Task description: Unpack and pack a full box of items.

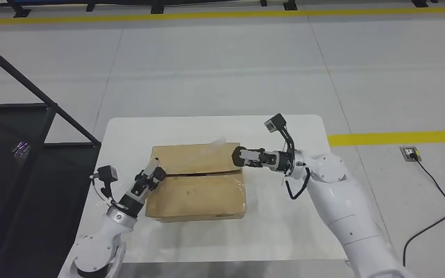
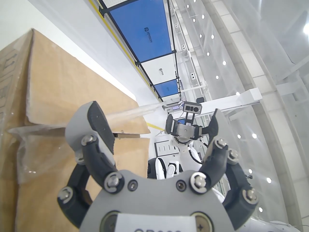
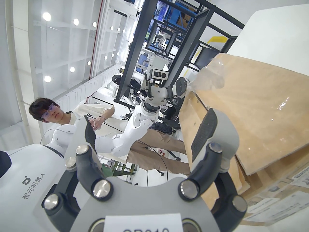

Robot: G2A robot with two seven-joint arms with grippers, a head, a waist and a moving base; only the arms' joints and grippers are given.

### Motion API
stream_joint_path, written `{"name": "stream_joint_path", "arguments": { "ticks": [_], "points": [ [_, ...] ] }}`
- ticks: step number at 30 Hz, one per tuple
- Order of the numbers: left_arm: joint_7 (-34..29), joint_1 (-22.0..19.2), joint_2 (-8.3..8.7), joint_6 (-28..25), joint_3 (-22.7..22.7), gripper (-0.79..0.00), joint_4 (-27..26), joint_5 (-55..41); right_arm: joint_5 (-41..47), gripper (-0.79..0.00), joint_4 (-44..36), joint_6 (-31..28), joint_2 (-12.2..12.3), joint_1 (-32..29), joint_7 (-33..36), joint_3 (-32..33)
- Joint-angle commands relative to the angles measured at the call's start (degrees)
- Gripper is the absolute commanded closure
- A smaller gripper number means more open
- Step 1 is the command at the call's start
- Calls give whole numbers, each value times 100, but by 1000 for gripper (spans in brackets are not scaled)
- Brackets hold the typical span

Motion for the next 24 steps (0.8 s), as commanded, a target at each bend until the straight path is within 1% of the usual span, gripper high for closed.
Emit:
{"name": "stream_joint_path", "arguments": {
  "ticks": [1, 4, 7, 11, 14, 16, 20, 22, 24],
  "points": [
    [8, 22, -1, -29, -7, -785, -43, 5, -106, -785, -58, 149, 16, 10, -76, -8],
    [29, 97, 1, -99, -98, -785, -146, -68, -163, -785, -129, 267, 18, 26, -135, -73],
    [88, 227, 8, -255, -304, -785, -290, -259, -186, -785, -130, 316, 17, 71, -153, -135],
    [144, 407, 28, -407, -792, -785, -377, -768, -241, -785, -38, 375, 13, 157, -268, -196],
    [120, 489, 48, -424, -1191, -785, -272, -1177, -336, -785, 33, 308, 13, 186, -674, -175],
    [61, 513, 60, -396, -1411, -785, -137, -1432, -356, -785, -28, 170, 10, 164, -795, -186],
    [-229, 549, 84, -375, -1680, -785, 139, -1788, -475, -785, -108, -127, 22, 125, -1254, -119],
    [-522, 580, 98, -379, -1715, -785, 206, -1865, -617, -785, -234, -276, 24, 115, -1452, -125],
    [-853, 576, 115, -376, -1687, -785, 237, -1830, -694, -785, -397, -415, 25, 108, -1498, -156]
  ]
}}
